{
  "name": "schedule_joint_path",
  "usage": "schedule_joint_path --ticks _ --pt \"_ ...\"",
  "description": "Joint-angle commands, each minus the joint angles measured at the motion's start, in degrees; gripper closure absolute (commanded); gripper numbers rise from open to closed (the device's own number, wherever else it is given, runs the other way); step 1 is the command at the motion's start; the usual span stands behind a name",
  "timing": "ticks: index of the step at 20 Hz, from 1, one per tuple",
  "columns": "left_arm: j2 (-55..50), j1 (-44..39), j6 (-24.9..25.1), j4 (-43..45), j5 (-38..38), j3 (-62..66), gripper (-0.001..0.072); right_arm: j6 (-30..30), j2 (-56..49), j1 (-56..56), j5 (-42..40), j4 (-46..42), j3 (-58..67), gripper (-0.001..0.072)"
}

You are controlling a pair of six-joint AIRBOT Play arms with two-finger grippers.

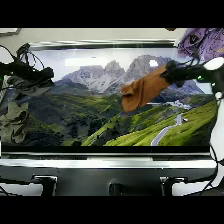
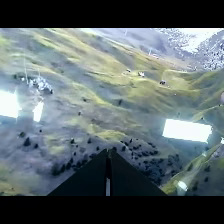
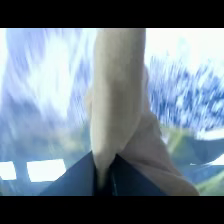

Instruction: Fold the clothes and pants, and hang the long-sleeved shirts on hangers.

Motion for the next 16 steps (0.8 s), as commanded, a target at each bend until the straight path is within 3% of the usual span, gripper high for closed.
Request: schedule_joint_path --ticks 1,10,13,16 --pt "0.0 0.0 0.0 0.0 -1.2 0.0 0.0690 8.3 0.0 -4.3 -0.8 -2.5 7.6 0.0688" --pt "0.0 0.0 0.0 0.0 -3.0 0.0 0.0690 20.0 0.3 -16.6 -3.2 -11.1 15.8 0.0687" --pt "0.0 0.0 0.0 0.0 -3.5 0.0 0.0690 21.7 0.9 -20.4 2.8 -17.5 15.8 0.0687" --pt "0.0 0.0 0.0 0.0 -4.1 0.0 0.0689 22.8 2.1 -22.4 12.7 -29.8 15.6 0.0687"
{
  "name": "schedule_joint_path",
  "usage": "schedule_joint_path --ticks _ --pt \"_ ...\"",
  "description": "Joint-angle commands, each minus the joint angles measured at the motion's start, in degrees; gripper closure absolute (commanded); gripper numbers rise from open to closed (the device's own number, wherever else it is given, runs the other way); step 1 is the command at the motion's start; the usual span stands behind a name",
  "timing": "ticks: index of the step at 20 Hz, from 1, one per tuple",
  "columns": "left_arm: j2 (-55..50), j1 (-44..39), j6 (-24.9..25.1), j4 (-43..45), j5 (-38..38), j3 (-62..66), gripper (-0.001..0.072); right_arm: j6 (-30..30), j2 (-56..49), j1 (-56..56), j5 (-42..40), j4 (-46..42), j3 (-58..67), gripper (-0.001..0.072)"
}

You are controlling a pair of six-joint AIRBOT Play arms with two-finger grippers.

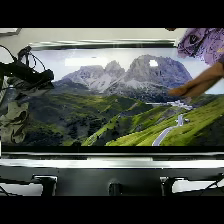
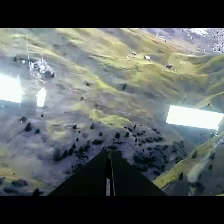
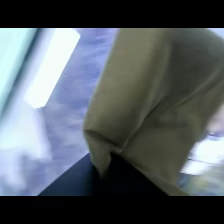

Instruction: Fold the clothes and pants, and hang the long-sleeved shirts on hangers.

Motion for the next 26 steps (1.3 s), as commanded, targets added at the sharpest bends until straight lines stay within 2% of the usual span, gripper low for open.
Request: schedule_joint_path --ticks 1,5,8,15,20,26 --pt "0.0 0.0 0.0 0.0 -0.7 0.0 0.0690 1.5 1.6 -2.3 11.5 -16.3 -0.5 0.0687" --pt "0.0 0.0 0.0 0.0 -0.7 0.0 0.0690 0.5 6.7 -2.3 15.9 -25.3 -10.2 0.0685" --pt "0.0 0.0 0.0 0.0 -0.8 0.0 0.0690 0.7 13.2 -2.3 14.3 -28.6 -23.1 0.0685" --pt "0.0 0.0 0.0 0.0 -0.8 0.0 0.0689 6.4 29.7 -2.3 9.3 -36.0 -51.8 0.0685" --pt "0.0 -0.1 0.0 0.0 -0.7 0.0 0.0690 8.6 34.8 -2.3 8.3 -37.7 -63.5 0.0684" --pt "0.0 -0.2 0.0 0.0 -0.8 0.0 0.0690 9.8 34.9 -2.3 8.6 -38.9 -69.1 0.0684"
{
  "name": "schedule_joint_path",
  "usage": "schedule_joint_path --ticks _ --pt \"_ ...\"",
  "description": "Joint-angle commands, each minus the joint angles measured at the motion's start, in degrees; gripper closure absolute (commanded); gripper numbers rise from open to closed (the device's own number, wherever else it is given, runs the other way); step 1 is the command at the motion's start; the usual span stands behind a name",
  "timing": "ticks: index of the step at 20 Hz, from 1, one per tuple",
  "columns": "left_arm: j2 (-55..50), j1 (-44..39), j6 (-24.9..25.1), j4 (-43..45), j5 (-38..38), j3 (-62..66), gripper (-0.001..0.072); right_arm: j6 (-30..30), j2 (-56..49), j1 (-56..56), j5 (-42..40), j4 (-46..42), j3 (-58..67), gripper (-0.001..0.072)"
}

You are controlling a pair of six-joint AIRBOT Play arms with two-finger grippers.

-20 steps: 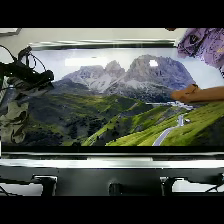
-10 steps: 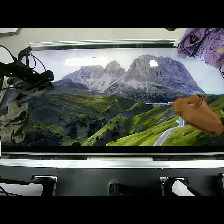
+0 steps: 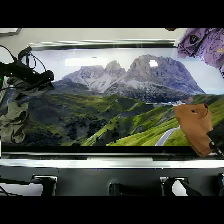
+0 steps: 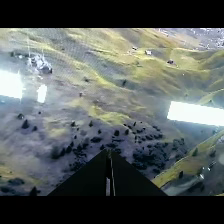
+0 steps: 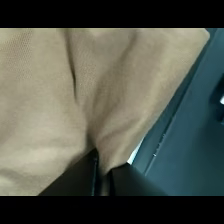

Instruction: Fold the clothes and pants, and hang the long-sleeved shirts on hangers.

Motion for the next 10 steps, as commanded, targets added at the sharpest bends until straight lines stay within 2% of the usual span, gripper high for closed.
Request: schedule_joint_path --ticks 1,5,6,8,10 --pt "0.0 -0.1 0.0 0.0 0.0 0.0 0.0689 1.1 0.4 0.0 0.0 -1.2 -3.0 0.0684" --pt "0.0 -0.1 0.0 0.0 0.0 0.0 0.0690 1.1 0.4 0.0 0.0 -3.5 -4.8 0.0680" --pt "0.0 -0.1 0.0 0.0 0.0 0.0 0.0690 1.1 0.4 0.0 0.0 -4.1 -5.5 0.0619" --pt "0.0 -0.1 0.0 0.0 0.0 0.0 0.0689 0.2 0.4 0.0 -0.4 -5.5 -6.1 0.0351" --pt "0.0 -0.1 0.0 0.0 0.1 0.0 0.0689 -6.8 0.4 0.0 -4.9 -4.9 -3.7 0.0329"
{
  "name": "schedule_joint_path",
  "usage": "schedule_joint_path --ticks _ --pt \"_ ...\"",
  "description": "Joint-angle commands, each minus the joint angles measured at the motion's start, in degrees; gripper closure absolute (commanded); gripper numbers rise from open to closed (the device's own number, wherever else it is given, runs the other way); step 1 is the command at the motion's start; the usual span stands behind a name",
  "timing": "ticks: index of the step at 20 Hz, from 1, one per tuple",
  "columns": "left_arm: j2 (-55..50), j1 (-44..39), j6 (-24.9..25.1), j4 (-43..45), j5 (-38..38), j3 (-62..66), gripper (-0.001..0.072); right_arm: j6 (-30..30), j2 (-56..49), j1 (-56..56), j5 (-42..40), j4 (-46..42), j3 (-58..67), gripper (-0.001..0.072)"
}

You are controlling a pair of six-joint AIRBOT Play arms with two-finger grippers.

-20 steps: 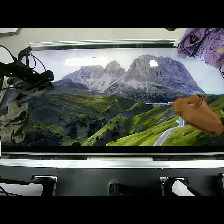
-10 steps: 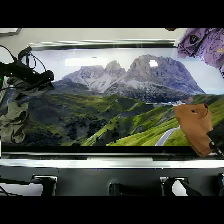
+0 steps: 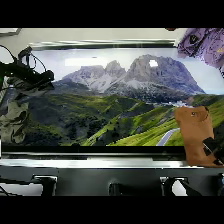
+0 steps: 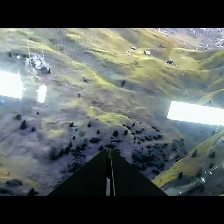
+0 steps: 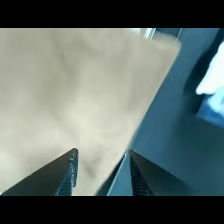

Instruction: Fold the clothes and pants, and hang the long-sleeved shirts on hangers.

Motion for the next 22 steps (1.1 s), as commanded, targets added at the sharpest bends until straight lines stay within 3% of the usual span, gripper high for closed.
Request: schedule_joint_path --ticks 1,2,5,7,11,12,17,22 --pt "0.0 0.0 0.0 0.0 0.2 0.0 0.0689 -9.9 0.0 0.0 -7.1 1.5 3.7 0.0329" --pt "0.1 0.0 0.0 0.0 0.3 0.0 0.0690 -14.5 0.0 0.0 -11.6 6.0 7.0 0.0332" --pt "1.5 0.1 1.5 0.0 3.0 0.0 0.0690 -29.5 -0.3 3.4 -24.5 26.3 15.2 0.0437" --pt "3.3 0.1 4.2 0.1 6.2 0.0 0.0690 -34.9 -2.2 11.8 -25.8 31.2 18.9 0.0470" --pt "8.2 0.1 12.7 0.1 11.8 -3.6 0.0690 -37.3 -6.3 32.2 -25.0 30.9 19.6 0.0666" --pt "10.5 0.1 14.8 0.2 14.2 -7.1 0.0691 -38.1 -7.3 37.3 -25.1 30.9 19.6 0.0684" --pt "22.2 0.1 15.7 2.0 25.3 -27.7 0.0691 -38.8 -9.1 53.9 -26.3 29.0 19.6 0.0684" --pt "24.7 0.1 15.7 3.3 27.7 -32.0 0.0688 -38.8 -9.1 55.4 -26.2 28.6 19.6 0.0683"
